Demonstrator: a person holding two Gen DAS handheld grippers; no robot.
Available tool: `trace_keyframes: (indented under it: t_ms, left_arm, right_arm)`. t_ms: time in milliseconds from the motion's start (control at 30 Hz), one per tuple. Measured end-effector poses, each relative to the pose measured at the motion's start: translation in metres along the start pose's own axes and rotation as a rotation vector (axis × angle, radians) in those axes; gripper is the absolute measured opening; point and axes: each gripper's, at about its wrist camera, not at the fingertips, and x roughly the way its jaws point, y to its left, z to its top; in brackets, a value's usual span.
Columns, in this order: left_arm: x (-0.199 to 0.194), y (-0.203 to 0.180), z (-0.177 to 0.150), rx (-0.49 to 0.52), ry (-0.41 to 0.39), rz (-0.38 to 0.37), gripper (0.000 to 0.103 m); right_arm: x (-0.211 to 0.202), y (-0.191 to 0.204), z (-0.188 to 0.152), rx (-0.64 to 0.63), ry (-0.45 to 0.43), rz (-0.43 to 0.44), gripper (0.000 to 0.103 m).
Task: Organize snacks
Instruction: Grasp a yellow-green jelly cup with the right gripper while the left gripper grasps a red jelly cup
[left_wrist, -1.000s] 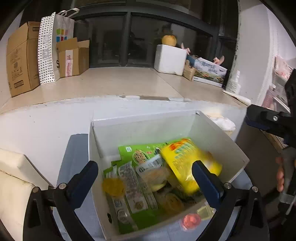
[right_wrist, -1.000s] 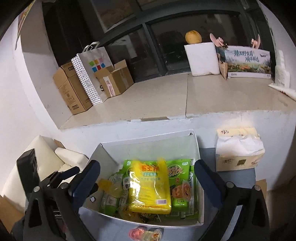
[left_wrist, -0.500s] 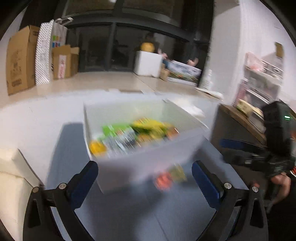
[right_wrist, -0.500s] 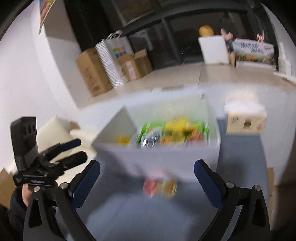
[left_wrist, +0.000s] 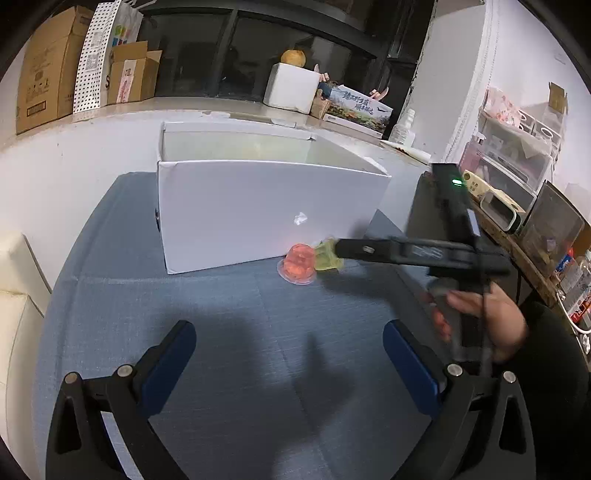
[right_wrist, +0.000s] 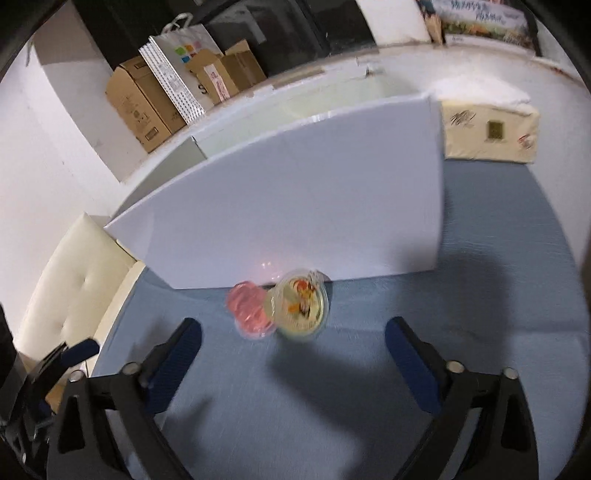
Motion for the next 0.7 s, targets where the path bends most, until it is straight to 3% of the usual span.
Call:
trace_keyframes:
  t_ms: [67,133,200,267,333,367,400,567,633,667,700]
  left_arm:
    - [0.0,0.003,-0.001,-0.011,0.004,0.003,0.103]
    - [0.001,0.006,-0.001,-0.019,0.005,0.002,0.103]
    - [0.001,0.008,-0.002,-0.027,0.006,0.002,0.103]
    - [0.002,0.01,-0.003,-0.037,0.011,0.004,0.103]
    - [0.004,0.011,-0.002,-0.037,0.016,0.003,0.103]
    - [0.006,0.01,-0.002,-0.033,0.019,0.002,0.103]
    - [0.007,0.01,-0.002,-0.032,0.022,0.002,0.103]
    - [0.015,0.009,-0.006,-0.027,0.047,0.005,0.103]
    - [0.016,0.008,-0.005,-0.022,0.047,0.001,0.103]
    - [0.016,0.008,-0.005,-0.02,0.048,0.001,0.103]
    - [0.016,0.008,-0.005,-0.019,0.047,0.0,0.103]
  right_arm:
    - [0.016,-0.007,0.007,0.043,0.025,0.013,0.077]
    - [0.025,-0.011,0.011,0.068,0.025,0.017,0.074]
    - [0.031,-0.009,0.012,0.069,0.032,0.058,0.059]
    - [0.033,-0.005,0.01,0.046,0.027,0.069,0.055]
    - [0.03,-0.003,0.006,0.044,0.008,0.085,0.037]
    - [0.028,-0.003,0.004,0.056,0.001,0.116,0.02]
    - [0.024,-0.001,0.003,0.062,-0.006,0.131,0.015]
    - [0.011,0.017,-0.006,-0.024,-0.018,0.039,0.016]
    - [0.002,0.018,-0.01,-0.006,-0.028,0.044,0.038]
    - [-0.004,0.021,-0.012,-0.004,-0.044,0.036,0.07]
    - [-0.011,0.023,-0.015,-0.015,-0.067,0.02,0.084]
